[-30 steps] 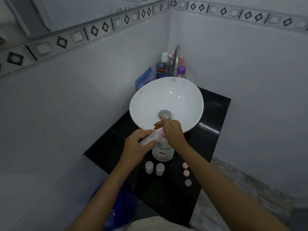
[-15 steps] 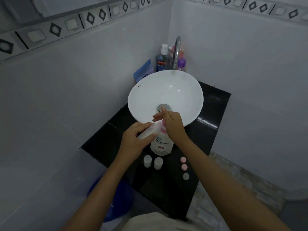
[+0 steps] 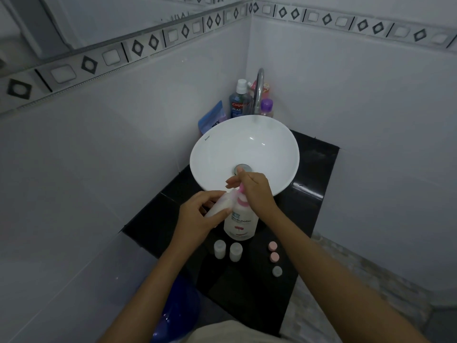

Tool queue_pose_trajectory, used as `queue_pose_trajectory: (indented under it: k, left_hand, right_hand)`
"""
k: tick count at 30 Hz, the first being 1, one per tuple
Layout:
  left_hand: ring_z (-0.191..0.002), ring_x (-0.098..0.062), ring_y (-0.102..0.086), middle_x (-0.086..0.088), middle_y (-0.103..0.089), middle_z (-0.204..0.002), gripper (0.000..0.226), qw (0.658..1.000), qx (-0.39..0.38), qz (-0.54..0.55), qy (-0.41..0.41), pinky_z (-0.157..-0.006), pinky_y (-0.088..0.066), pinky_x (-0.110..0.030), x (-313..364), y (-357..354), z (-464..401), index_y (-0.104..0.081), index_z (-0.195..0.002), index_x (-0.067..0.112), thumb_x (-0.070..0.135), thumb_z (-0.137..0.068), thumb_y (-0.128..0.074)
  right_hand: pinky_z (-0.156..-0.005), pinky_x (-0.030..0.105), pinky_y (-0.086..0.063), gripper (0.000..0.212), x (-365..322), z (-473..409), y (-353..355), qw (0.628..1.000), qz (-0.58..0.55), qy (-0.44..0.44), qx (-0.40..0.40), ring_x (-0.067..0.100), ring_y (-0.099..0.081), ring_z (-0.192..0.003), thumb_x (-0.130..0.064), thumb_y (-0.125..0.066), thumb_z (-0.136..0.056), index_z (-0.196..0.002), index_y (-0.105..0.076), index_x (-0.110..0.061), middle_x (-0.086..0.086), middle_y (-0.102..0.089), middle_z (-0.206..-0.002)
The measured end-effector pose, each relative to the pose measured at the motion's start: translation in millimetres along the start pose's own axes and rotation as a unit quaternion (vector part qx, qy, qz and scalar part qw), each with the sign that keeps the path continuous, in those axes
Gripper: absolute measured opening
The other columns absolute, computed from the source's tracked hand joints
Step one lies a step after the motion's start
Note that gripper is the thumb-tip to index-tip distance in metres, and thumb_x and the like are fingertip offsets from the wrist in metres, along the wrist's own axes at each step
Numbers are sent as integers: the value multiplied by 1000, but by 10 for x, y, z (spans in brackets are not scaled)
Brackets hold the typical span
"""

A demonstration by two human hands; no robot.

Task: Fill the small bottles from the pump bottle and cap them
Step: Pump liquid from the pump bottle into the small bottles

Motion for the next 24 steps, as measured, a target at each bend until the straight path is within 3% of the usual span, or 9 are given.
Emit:
queue_pose_trajectory:
  k: [3, 8, 12, 17, 24]
  left_hand:
    - [-87, -2, -60, 11, -66, -100, 44, 1000, 7, 7, 16, -73, -52, -18, -96, -11, 9, -64, -115, 26, 23, -73, -78]
    - [-89, -5, -60, 6, -66, -101, 36, 1000, -4, -11, 0, -74, -51, -25, -110, -45, 21, -66, -109, 25, 25, -74, -76]
    - [-88, -3, -59, 6, -65, -99, 34, 1000, -8, -24, 3, -71, -48, -19, -136, -54, 42, -65, -108, 28, 24, -75, -76]
    - [-91, -1, -58, 8, -64, -101, 35, 1000, 5, -18, 3, -72, -48, -16, -107, -20, 84, -63, -106, 34, 22, -76, -75]
    - [-93, -1, -58, 7, -64, -103, 35, 1000, 15, -22, -12, -71, -48, -15, -11, 36, 81, -64, -110, 29, 21, -77, -75]
  right_hand:
    - [-77, 24, -48, 48, -11, 14, -8, 1000, -24, -10, -2, 26, -66, -89, -31, -39, -99, -90, -71, 4, 20, -72, -91]
    - [-77, 23, -49, 48, -40, 18, -10, 999, -40, -3, -8, 24, -66, -86, -31, -39, -99, -93, -70, 6, 22, -71, -92]
    - [-73, 18, -50, 49, -43, 19, -15, 999, -39, -7, -10, 20, -65, -81, -31, -39, -99, -95, -69, 7, 23, -71, -93]
    - [-88, 34, -49, 48, -46, 16, -26, 999, -33, -18, -14, 24, -65, -86, -33, -40, -98, -96, -69, 5, 22, -71, -95]
    - [-83, 27, -49, 48, -60, 24, -25, 999, -25, -26, -18, 22, -65, -85, -33, -39, -99, -99, -69, 4, 22, -71, -96]
Point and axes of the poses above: each hand's wrist, its own z-axis away from the middle knuckle, its own y-axis out of the back of the hand, x = y × z, the point moved 10 cm from there along -z, towards the middle knuckle
